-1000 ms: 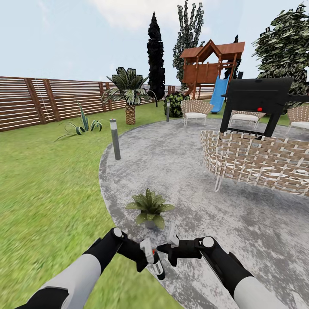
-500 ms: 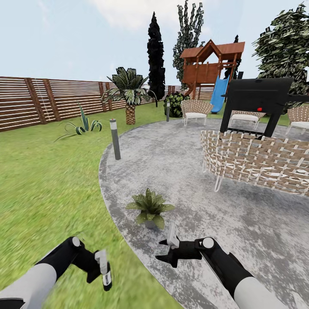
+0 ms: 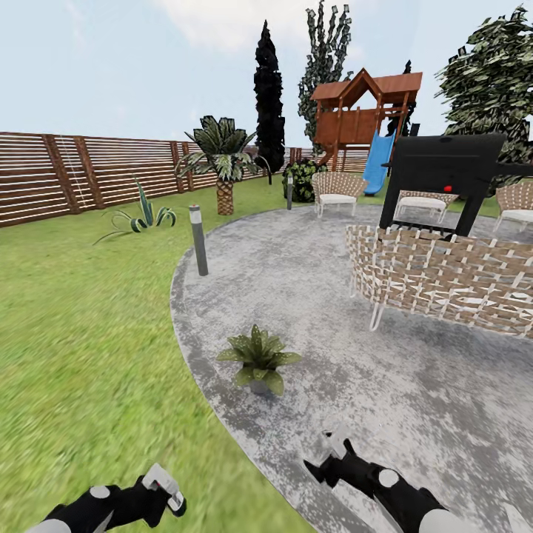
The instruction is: Pick up the pesticide atomizer in the garden and spray insectifuge to fully cover both potted plants in the garden.
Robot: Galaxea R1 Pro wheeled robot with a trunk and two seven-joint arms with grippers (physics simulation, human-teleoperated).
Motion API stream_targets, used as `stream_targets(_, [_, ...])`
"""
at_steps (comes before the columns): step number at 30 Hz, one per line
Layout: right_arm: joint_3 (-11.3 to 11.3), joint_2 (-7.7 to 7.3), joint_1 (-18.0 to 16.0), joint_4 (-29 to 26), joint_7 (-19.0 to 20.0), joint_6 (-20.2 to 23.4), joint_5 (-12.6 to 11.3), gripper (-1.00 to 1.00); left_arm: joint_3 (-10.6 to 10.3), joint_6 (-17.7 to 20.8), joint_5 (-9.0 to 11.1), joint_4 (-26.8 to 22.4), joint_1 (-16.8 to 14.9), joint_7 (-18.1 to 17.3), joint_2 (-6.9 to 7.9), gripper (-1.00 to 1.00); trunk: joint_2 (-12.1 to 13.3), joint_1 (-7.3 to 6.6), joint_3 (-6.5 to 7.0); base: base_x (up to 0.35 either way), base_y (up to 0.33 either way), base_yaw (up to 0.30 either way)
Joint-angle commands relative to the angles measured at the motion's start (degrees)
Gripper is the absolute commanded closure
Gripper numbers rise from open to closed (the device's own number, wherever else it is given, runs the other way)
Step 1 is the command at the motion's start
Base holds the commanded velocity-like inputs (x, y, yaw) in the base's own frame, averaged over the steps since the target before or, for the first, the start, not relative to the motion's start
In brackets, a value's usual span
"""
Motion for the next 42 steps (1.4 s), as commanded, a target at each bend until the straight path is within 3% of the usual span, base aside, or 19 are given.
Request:
stream_targets(1, [-0.37, -0.02, 0.11, 3.36, -4.65, -4.26, 0.47, -1.0, 0.09, -1.53, 2.57, 0.42, 0.24, 2.42, -0.12, 1.0, -0.02, -0.01, -0.05, 0.0, 0.0, 0.0])
stream_targets(2, [-0.41, -0.04, 0.89, 7.09, -10.74, -9.74, -0.33, -1.0, 0.09, -2.46, 6.52, 1.41, 0.83, 6.72, -0.46, 1.0, -0.02, -0.01, -0.05, 0.0, 0.0, 0.0])
stream_targets(3, [-0.42, -0.02, 1.77, 8.81, -14.58, -13.05, -1.56, -1.0, 0.1, -3.06, 8.9, 1.86, 1.63, 9.87, -0.87, 1.0, -0.02, -0.01, -0.05, 0.0, 0.0, 0.0])
stream_targets(5, [-0.43, 0.06, 2.93, 10.0, -19.26, -15.46, -4.75, -1.0, 0.1, -4.05, 11.4, 2.17, 2.87, 13.86, -1.21, 1.0, -0.02, -0.01, -0.05, 0.0, 0.0, 0.0])
stream_targets(6, [-0.36, 0.25, 4.92, 10.35, -22.74, -16.75, -9.63, -1.0, 0.1, -5.58, 13.72, 2.32, 4.27, 17.6, -1.36, 1.0, -0.02, -0.01, -0.05, 0.0, 0.0, 0.0])
stream_targets(8, [-0.28, 0.54, 7.83, 10.43, -24.71, -21.03, -14.19, -1.0, 0.1, -8.95, 17.2, 2.46, 6.36, 21.29, -1.8, 1.0, -0.02, -0.01, -0.05, 0.0, 0.0, 0.0])
stream_targets(9, [-0.26, 0.6, 8.83, 10.73, -25.16, -25.38, -15.14, -1.0, 0.1, -11.0, 18.93, 2.5, 7.64, 22.86, -2.56, 1.0, -0.02, -0.01, -0.05, 0.0, 0.0, 0.0])
stream_targets(11, [-0.26, 0.65, 11.05, 10.97, -25.41, -31.04, -15.61, -1.0, 0.1, -13.4, 20.42, 2.52, 9.17, 25.75, -3.66, 1.0, -0.02, -0.01, -0.05, 0.0, 0.0, 0.0])
stream_targets(16, [-0.25, 0.65, 14.51, 11.04, -25.43, -34.73, -15.87, -1.0, 0.1, -16.77, 21.15, 2.52, 10.69, 35.77, -4.96, 1.0, -0.02, -0.01, -0.05, 0.0, 0.0, 0.0])
stream_targets(19, [-0.18, 0.72, 14.73, 10.97, -25.33, -34.49, -15.81, -1.0, 0.1, -17.09, 21.16, 2.49, 10.72, 38.51, -5.39, 1.0, -0.02, -0.01, -0.05, 0.0, 0.0, 0.0])
stream_targets(26, [-0.09, 0.73, 14.77, 11.03, -25.18, -34.36, -15.73, -1.0, 0.1, -17.0, 21.16, 2.47, 10.73, 39.16, -6.73, 1.0, -0.02, -0.01, -0.05, 0.0, 0.0, 0.0])
stream_targets(42, [-0.15, 0.72, 14.77, 12.1, -25.24, -34.25, -15.69, -1.0, 0.19, -17.08, 21.16, 2.7, 10.75, 39.14, -6.89, 1.0, -0.02, -0.01, -0.05, 0.0, 0.0, 0.0])
